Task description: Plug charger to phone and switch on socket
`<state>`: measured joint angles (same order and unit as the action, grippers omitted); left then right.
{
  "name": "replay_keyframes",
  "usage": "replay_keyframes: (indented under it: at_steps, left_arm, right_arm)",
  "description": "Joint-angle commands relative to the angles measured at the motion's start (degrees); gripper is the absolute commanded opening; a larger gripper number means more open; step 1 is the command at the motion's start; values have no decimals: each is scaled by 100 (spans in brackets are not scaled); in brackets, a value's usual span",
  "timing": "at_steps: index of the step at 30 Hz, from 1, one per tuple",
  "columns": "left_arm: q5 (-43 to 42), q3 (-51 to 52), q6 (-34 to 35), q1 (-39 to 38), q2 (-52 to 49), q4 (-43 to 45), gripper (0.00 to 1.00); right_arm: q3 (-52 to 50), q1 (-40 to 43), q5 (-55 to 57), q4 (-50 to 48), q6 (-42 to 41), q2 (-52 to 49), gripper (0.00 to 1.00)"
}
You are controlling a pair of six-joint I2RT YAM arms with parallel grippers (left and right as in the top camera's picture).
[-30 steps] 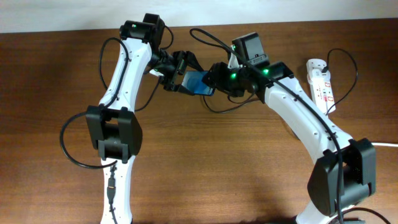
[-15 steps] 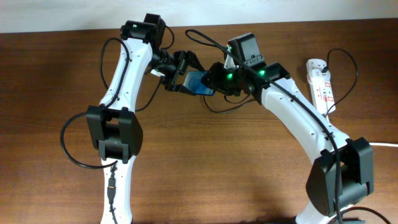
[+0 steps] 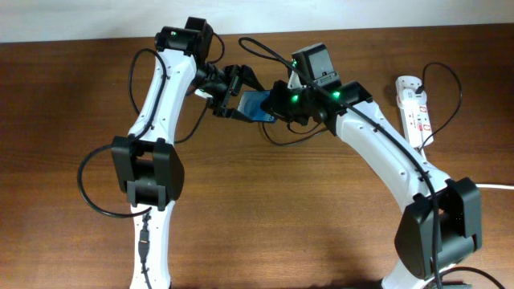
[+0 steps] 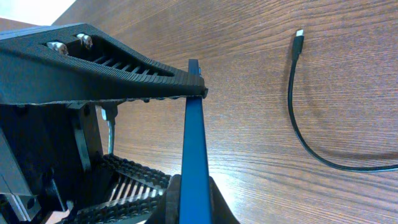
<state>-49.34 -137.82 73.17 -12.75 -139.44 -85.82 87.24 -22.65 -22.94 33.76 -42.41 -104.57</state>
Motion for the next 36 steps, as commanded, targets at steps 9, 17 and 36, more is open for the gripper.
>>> replay_keyframes:
  at_steps: [9,17,36]
  left_arm:
    - [-190,-157,57,-22,26,-35,82]
    - [-170,-157,57,-22,26,-9,99]
    - [-3552,-157,-4437,221,26,3803,99]
  right_arm:
    - [116,142,-136,11,249,-81,4]
    - [116,365,-387,155,293,-79,4]
    - [118,1751,-372,44,-717,1943,4]
